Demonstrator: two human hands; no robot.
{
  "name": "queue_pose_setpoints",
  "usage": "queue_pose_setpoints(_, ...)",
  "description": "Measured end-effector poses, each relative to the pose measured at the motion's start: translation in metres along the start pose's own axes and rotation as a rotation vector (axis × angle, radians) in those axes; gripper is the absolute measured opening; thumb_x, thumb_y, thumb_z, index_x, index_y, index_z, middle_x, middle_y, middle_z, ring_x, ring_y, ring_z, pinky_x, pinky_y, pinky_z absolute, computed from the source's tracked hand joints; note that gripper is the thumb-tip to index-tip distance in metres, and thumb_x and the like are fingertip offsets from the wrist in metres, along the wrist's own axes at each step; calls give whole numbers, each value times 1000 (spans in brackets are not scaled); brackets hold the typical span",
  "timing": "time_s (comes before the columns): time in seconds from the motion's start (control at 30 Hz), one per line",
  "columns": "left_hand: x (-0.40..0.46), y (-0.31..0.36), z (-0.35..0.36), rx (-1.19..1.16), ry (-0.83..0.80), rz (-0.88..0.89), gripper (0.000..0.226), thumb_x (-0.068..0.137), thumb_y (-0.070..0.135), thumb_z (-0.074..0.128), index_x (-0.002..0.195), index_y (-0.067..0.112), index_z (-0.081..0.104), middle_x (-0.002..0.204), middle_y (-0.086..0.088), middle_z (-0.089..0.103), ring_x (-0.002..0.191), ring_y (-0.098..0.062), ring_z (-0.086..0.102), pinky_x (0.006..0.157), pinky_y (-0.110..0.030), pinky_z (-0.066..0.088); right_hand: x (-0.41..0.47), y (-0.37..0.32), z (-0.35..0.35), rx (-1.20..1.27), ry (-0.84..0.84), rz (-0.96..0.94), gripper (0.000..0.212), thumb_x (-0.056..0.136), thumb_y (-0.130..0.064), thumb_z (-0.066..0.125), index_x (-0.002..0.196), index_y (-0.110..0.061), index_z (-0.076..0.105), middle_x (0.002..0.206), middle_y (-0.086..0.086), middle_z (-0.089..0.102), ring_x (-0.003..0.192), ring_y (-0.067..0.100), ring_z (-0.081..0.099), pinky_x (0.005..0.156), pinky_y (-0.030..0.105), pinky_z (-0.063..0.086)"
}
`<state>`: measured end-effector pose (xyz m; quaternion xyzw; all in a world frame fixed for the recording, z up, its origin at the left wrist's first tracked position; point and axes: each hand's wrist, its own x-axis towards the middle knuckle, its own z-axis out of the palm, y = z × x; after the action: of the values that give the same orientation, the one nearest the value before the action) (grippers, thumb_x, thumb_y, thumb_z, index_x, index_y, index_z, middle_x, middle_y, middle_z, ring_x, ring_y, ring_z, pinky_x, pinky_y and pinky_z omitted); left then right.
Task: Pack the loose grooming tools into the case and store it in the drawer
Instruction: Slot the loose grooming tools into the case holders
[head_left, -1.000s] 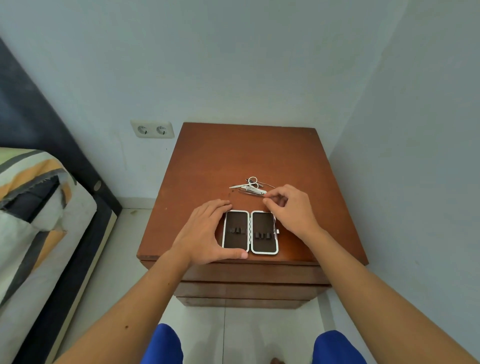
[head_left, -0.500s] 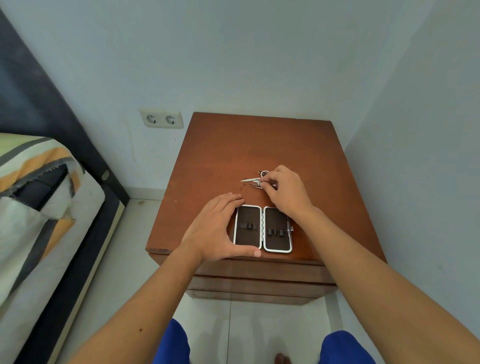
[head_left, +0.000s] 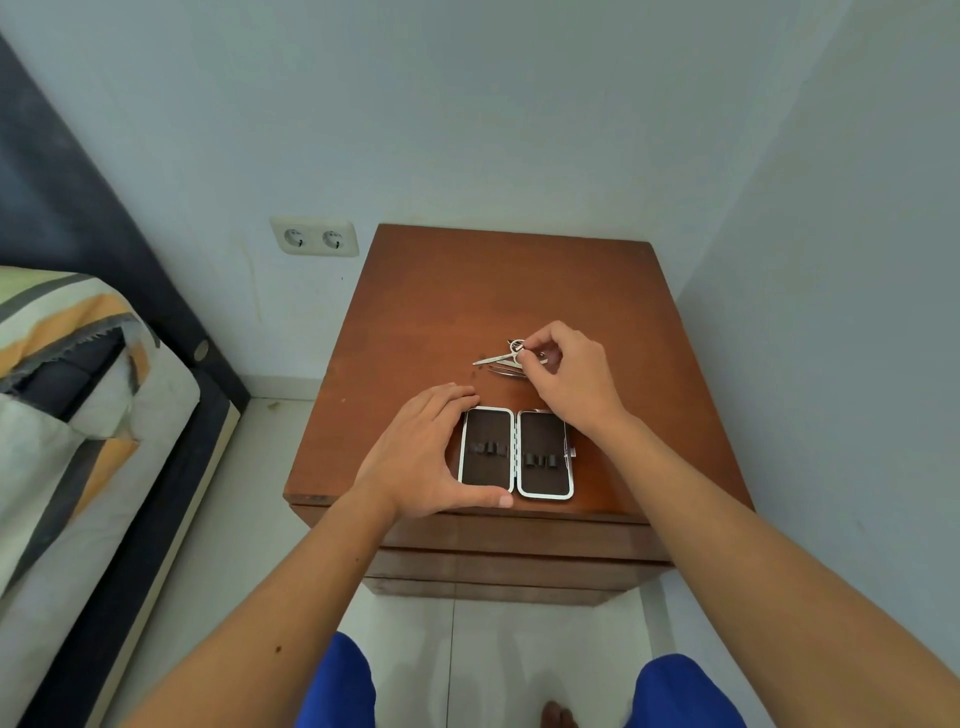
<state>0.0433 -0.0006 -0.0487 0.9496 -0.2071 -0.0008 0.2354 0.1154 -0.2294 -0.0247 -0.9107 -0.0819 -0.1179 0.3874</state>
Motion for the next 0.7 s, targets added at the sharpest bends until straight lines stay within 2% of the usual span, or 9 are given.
queue_pose_setpoints(0.1,0,0,0,5,1,2,129,58,100,66,158,24,39,165,9,36,154,-11,27,127,-32,17,-4,-2,-5,149,20,83,9,93,-27,74,98,-25,67,85,-8,70,75,13,62,71,28,53)
queue_pose_setpoints(0.2,0,0,-1,-1,-1,-1,129,58,101,66,158,24,40,165,9,36,154,-12,28,129,-38,22,-12,-4,-14,253,-44,111,20,95,-25,74,115,-24,71,90,-4,75,82,16,70,78,30,59)
queue_pose_setpoints(0.3,0,0,-1,-1,-2,-8,129,57,101,65,158,25,40,165,10,36,153,-11,27,129,-39,23,-25,1,-19,347,-116,157,14,95,-21,76,108,-25,77,92,2,79,81,20,72,82,40,62)
queue_pose_setpoints(0.4,-1,1,-1,2,-8,-11,130,57,102,64,158,25,39,165,10,36,153,-11,27,129,-40,24,-39,8,-18,371,-155,188,11,91,-25,80,101,-27,78,91,0,80,81,17,72,87,43,60)
queue_pose_setpoints(0.57,-2,3,0,-12,7,-14,128,56,100,67,156,25,43,163,10,39,153,-11,29,128,-40,24,-57,12,-15,314,-227,183,11,88,-32,82,98,-30,78,86,-7,80,73,7,61,78,38,54)
queue_pose_setpoints(0.63,-2,2,0,-22,19,-13,127,56,100,68,155,24,45,162,10,40,152,-11,30,127,-42,26,-61,9,-16,255,-252,167,10,89,-31,82,98,-31,78,86,-11,79,72,3,58,74,29,51)
queue_pose_setpoints(0.7,-2,2,0,-23,19,-18,127,56,100,68,155,24,45,163,10,40,152,-11,30,127,-42,26,-66,7,-18,163,-258,119,10,89,-33,81,98,-33,78,87,-15,78,79,0,57,75,19,43)
